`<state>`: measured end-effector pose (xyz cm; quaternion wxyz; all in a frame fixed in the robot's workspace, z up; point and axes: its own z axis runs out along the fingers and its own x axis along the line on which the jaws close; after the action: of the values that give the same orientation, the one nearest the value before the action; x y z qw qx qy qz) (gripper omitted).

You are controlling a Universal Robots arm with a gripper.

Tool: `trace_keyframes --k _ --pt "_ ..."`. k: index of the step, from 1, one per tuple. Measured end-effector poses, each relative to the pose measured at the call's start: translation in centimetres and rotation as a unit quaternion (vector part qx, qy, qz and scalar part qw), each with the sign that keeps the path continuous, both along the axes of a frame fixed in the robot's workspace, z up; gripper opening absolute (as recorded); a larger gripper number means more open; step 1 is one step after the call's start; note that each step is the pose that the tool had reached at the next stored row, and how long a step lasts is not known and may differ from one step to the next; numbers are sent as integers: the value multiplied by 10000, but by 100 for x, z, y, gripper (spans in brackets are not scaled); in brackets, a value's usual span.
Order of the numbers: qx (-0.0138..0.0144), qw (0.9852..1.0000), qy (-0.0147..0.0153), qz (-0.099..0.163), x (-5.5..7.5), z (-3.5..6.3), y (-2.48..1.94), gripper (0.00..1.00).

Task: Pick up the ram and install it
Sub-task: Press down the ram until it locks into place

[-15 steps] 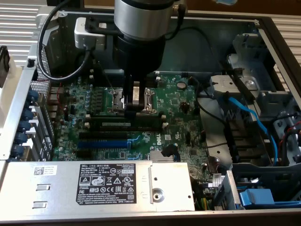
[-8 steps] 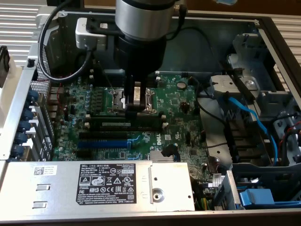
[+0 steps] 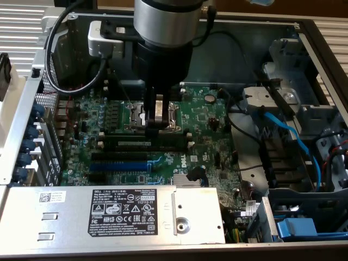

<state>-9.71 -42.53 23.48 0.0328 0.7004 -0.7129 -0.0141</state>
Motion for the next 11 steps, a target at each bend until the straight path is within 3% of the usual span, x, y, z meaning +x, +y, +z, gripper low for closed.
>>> trace_keyframes --k 11 --pt "0 10000 0 0 5 -19 11 10"
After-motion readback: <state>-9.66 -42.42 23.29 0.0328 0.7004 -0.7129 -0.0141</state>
